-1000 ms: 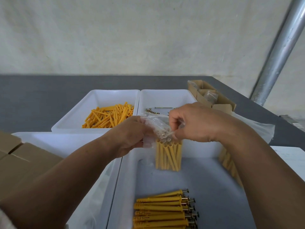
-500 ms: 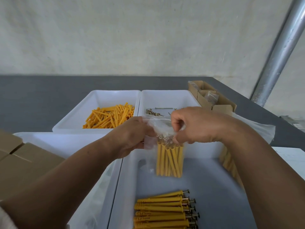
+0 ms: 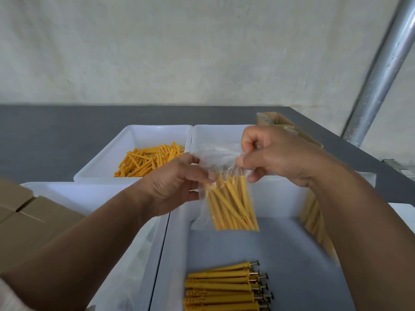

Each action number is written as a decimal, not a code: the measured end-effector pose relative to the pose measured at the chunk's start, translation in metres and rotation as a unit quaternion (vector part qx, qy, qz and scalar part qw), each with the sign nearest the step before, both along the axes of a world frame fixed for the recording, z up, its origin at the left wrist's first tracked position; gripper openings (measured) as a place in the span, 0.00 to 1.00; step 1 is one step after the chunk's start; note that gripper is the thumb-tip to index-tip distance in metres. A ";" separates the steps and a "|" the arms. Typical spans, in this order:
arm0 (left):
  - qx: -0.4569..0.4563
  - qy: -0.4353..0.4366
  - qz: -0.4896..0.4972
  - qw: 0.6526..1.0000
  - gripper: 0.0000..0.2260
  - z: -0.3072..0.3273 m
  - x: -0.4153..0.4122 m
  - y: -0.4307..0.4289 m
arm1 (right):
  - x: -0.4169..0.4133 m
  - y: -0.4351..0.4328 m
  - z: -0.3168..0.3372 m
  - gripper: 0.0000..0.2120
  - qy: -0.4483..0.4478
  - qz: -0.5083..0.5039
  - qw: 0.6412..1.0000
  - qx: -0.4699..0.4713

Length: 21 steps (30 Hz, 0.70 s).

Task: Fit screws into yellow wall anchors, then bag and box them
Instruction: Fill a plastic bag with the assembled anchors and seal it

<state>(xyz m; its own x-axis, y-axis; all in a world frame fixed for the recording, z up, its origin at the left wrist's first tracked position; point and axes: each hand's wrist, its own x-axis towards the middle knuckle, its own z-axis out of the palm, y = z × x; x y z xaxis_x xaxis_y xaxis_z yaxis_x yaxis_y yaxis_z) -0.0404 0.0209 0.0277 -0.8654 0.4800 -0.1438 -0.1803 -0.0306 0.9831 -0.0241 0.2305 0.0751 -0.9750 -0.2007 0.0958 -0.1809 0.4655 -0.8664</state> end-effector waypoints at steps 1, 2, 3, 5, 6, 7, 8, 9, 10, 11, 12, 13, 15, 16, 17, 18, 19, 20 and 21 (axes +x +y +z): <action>0.004 0.001 -0.011 1.000 0.33 0.000 0.001 0.000 | 0.000 0.000 0.001 0.15 0.002 0.002 0.999 -0.033; 0.013 0.001 -0.026 1.000 0.34 0.001 0.002 0.002 | 0.001 -0.002 0.002 0.15 0.005 0.002 0.998 -0.057; 0.028 0.000 -0.045 0.999 0.35 0.002 0.004 0.004 | 0.001 -0.003 0.002 0.15 0.010 0.001 0.997 -0.077; 0.054 0.013 -0.089 0.994 0.31 0.002 0.006 0.006 | 0.002 -0.005 0.004 0.15 0.021 -0.001 0.993 -0.117; 0.064 0.019 -0.110 0.992 0.28 0.002 0.007 0.006 | 0.003 -0.006 0.005 0.15 0.026 -0.003 0.991 -0.134; 0.075 0.016 -0.125 0.989 0.26 0.002 0.007 0.005 | 0.004 -0.007 0.007 0.15 0.028 -0.006 0.988 -0.153; 0.090 -0.001 -0.136 0.987 0.25 0.002 0.007 0.004 | 0.004 -0.006 0.007 0.15 0.029 -0.009 0.984 -0.175; 0.106 -0.021 -0.141 0.984 0.24 0.001 0.007 0.004 | 0.003 -0.006 0.008 0.15 0.028 -0.013 0.979 -0.200; 0.117 -0.034 -0.137 0.983 0.22 0.001 0.006 0.004 | 0.003 -0.005 0.009 0.15 0.025 -0.015 0.974 -0.223; 0.119 -0.037 -0.122 0.985 0.19 0.001 0.006 0.005 | 0.002 -0.004 0.009 0.14 0.021 -0.016 0.971 -0.239; 0.114 -0.034 -0.102 0.988 0.17 0.001 0.006 0.006 | 0.002 -0.004 0.008 0.14 0.017 -0.015 0.968 -0.248; 0.112 -0.028 -0.084 0.990 0.16 0.001 0.006 0.008 | 0.001 -0.004 0.007 0.12 0.014 -0.016 0.968 -0.251; 0.111 -0.013 -0.048 0.993 0.17 0.001 0.005 0.011 | -0.001 -0.004 0.005 0.08 0.013 -0.025 0.970 -0.241; 0.110 -0.008 -0.031 0.993 0.18 0.002 0.005 0.012 | -0.002 -0.004 0.004 0.10 0.010 -0.030 0.972 -0.232; 0.110 -0.005 -0.016 0.994 0.19 0.002 0.005 0.012 | -0.002 -0.003 0.003 0.17 0.003 -0.034 0.975 -0.221; 0.108 -0.001 -0.007 0.994 0.20 0.003 0.005 0.012 | -0.003 -0.004 0.002 0.25 -0.007 -0.037 0.977 -0.210; 0.105 0.005 -0.006 0.994 0.20 0.003 0.006 0.012 | -0.002 -0.005 0.002 0.33 -0.017 -0.042 0.979 -0.200; 0.101 0.013 -0.010 0.995 0.19 0.003 0.006 0.012 | -0.002 -0.006 0.002 0.40 -0.022 -0.047 0.980 -0.192; 0.096 0.020 -0.014 0.995 0.18 0.002 0.007 0.012 | -0.001 -0.007 0.001 0.43 -0.022 -0.053 0.981 -0.183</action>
<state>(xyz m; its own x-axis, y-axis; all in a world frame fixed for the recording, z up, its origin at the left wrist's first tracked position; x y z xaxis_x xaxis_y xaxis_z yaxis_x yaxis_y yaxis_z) -0.0336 0.0329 0.0301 -0.8546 0.5192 -0.0126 -0.1448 -0.2150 0.9658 -0.0249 0.2234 0.0761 -0.9933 -0.0571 0.1002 -0.1071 0.1352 -0.9850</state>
